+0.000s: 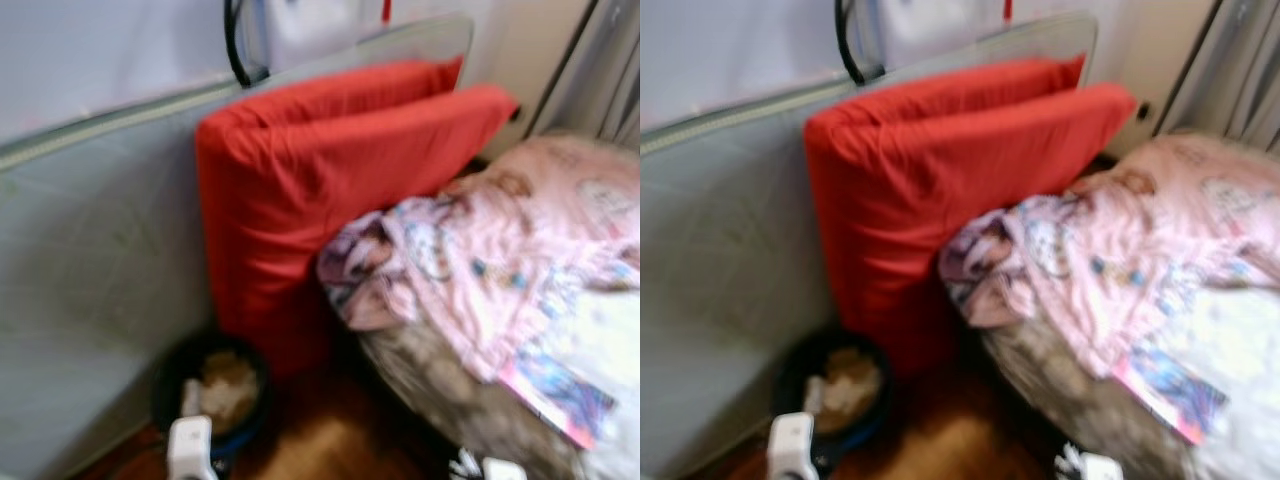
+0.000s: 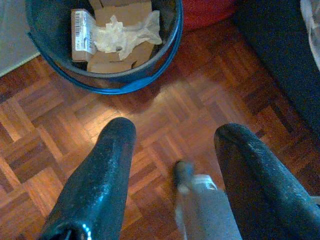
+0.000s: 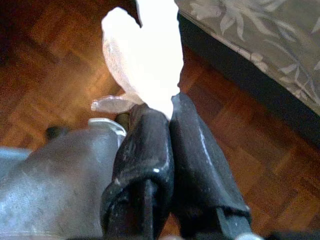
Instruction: Clean up the room
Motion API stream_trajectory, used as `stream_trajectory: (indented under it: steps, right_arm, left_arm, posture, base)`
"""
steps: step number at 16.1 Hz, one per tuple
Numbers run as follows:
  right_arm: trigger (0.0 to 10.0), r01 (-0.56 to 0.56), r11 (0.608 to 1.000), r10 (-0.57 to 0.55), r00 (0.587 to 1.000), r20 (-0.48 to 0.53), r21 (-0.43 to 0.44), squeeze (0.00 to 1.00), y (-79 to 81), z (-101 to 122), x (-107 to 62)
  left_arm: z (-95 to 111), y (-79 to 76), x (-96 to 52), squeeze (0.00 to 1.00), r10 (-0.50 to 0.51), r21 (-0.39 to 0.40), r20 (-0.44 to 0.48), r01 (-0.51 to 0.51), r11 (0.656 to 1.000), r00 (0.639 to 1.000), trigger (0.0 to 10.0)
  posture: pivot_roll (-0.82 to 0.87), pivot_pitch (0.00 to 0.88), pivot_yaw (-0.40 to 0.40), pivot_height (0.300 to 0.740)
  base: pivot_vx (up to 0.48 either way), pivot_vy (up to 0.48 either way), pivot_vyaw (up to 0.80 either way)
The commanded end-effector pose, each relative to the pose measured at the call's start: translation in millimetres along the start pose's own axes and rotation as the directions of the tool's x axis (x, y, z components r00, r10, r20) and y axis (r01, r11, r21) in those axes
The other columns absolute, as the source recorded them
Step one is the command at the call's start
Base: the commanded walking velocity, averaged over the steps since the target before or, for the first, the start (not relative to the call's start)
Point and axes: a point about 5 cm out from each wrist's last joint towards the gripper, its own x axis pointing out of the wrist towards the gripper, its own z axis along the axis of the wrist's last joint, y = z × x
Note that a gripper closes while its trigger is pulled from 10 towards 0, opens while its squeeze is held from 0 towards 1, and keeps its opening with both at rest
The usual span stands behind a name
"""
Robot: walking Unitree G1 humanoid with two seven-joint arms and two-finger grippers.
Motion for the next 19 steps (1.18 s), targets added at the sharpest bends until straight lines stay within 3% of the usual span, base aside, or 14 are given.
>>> stream_trajectory:
  steps: [1,19]
  right_arm:
    - [10.0,-0.010,1.000,0.010,1.000,0.012,0.014,0.00,5.7,2.1,1.1]
    - [10.0,-0.017,1.000,0.017,1.000,0.013,0.011,0.00,6.6,2.4,1.2]
  left_arm:
    - [0.9,7.7,-1.1,0.00,0.017,0.017,0.000,-0.017,1.000,1.000,10.0]
    - [0.7,9.8,-1.5,0.00,0.022,0.021,0.000,-0.022,1.000,1.000,10.0]
  posture:
    - [-0.03,0.000,0.008,0.740]
    - [-0.02,0.006,0.011,0.740]
  base:
    - [0.000,0.315,0.00]
    - [0.000,0.319,0.00]
